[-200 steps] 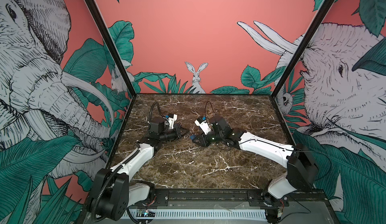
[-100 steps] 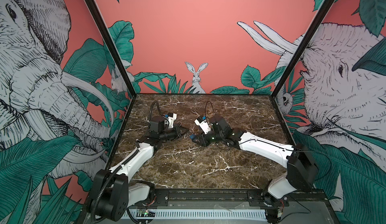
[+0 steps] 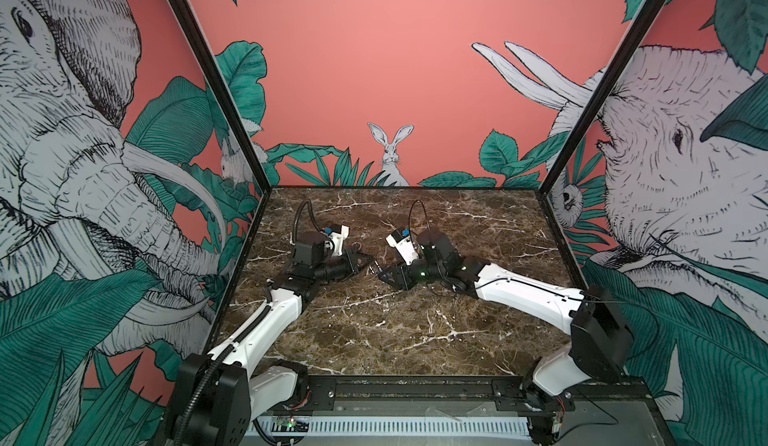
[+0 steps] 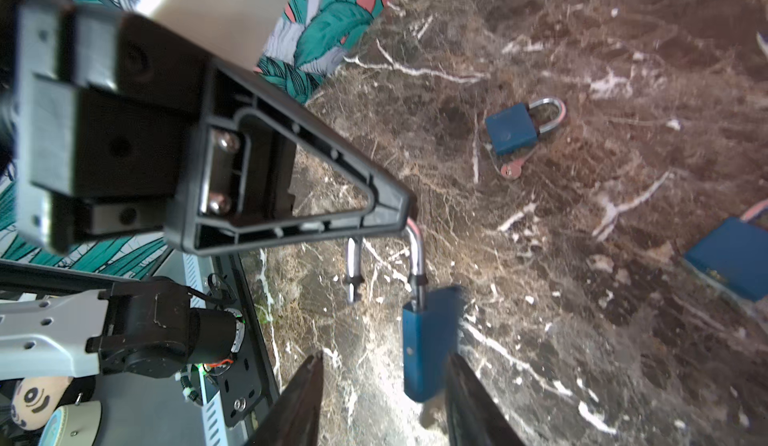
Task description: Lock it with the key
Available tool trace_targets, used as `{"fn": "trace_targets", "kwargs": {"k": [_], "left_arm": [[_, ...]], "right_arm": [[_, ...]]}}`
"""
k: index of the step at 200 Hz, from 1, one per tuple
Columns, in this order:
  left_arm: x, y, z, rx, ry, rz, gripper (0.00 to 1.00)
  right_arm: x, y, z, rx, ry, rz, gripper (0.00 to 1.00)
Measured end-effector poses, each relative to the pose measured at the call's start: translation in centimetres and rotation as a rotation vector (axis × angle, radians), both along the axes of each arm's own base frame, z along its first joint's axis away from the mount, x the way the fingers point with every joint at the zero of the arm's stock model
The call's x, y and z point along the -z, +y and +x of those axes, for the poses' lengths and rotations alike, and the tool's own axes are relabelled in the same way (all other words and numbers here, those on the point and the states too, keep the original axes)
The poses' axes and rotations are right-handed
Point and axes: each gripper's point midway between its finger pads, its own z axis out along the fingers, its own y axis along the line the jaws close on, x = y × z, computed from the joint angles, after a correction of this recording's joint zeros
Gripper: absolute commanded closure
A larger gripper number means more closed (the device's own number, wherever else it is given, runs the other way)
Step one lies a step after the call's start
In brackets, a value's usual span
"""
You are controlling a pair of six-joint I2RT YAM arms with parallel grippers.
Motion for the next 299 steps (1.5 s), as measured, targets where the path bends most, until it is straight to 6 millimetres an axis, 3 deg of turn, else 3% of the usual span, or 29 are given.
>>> {"fn": "trace_targets", "kwargs": {"k": [45,107,143,178,199,251,299], "left_arm": [[-0.5,0.5,-0.6,-0.012,-0.004,0.017,1.0],[-2.8,1.1,-1.0,-0.046,-0.025,0.032,1.0],[-2.7,1.4,-1.1,-0.064,0.004,0.039,1.0],[-2.6,1.4,-1.1,-0.073,0.023,0.035,1.0],[-2.4,1.5,-1.2,-0.076,0.035,0.035,1.0],[-2.4,1.5,-1.2,-0.081,0.046,0.03,1.0],[-2.4,1.5,-1.2,-0.082,0.048,0.028,1.0]], "right_arm": [[-0.2,0.1,0.1,0.007,-0.012,0.038,0.49],[0.5,-1.8,-1.5,0.03,-0.089,0.101,0.5],[0.8,-2.0,-2.8,0.042,-0.256,0.112,0.49],[-0.8,-0.7,-3.9,0.041,-0.467,0.138,0.48],[-1.1,-0.6,-3.6,0.091,-0.574,0.144,0.48],[0.8,-0.2,-1.5,0.178,-0.643,0.107,0.49],[0.6,0.2,-0.9,0.209,-0.668,0.142,0.58]]}}
